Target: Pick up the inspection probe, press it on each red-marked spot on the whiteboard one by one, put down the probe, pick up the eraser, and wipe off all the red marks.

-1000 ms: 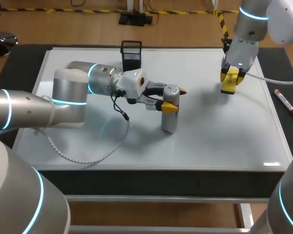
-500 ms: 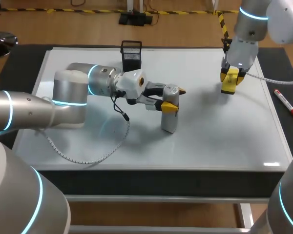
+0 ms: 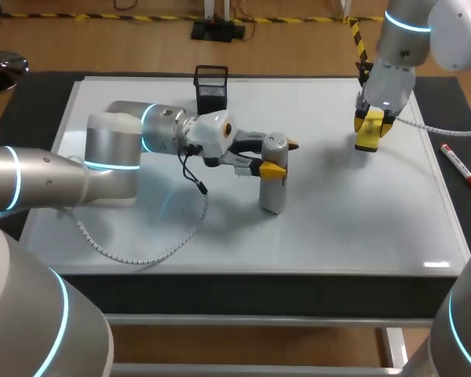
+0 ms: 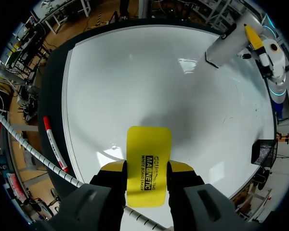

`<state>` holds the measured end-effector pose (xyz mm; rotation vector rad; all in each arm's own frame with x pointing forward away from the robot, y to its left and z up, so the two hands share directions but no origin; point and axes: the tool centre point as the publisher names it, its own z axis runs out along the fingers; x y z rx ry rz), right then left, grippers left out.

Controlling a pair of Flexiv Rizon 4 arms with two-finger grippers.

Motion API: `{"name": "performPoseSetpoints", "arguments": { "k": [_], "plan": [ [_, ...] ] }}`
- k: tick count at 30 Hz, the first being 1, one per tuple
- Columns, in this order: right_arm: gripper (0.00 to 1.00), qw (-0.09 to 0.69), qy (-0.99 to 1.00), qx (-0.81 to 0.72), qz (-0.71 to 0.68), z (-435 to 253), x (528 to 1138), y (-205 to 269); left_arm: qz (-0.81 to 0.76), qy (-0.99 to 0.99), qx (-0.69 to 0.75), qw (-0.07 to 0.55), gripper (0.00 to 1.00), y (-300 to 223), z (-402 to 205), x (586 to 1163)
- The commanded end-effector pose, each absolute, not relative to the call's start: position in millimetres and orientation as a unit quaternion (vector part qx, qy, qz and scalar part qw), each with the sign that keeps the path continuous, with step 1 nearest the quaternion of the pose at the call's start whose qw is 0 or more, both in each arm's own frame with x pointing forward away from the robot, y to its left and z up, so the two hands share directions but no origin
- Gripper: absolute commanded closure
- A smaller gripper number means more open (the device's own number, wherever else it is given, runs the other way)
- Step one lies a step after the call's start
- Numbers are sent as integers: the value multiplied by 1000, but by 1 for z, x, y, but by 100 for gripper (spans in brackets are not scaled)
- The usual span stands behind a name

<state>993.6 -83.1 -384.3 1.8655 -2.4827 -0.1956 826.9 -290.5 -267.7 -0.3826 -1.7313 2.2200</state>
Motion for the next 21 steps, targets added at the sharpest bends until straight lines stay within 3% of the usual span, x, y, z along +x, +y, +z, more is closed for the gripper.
{"name": "performPoseSetpoints", "arguments": {
  "k": [1, 21],
  "plan": [
    [100, 15, -797, 600, -62, -383, 994, -84, 768, -613, -130, 135, 100, -272, -253, 833],
    [100, 15, -797, 600, -62, -383, 994, -84, 784, -619, -46, 28, 100, -121, -213, 922]
  ]
}}
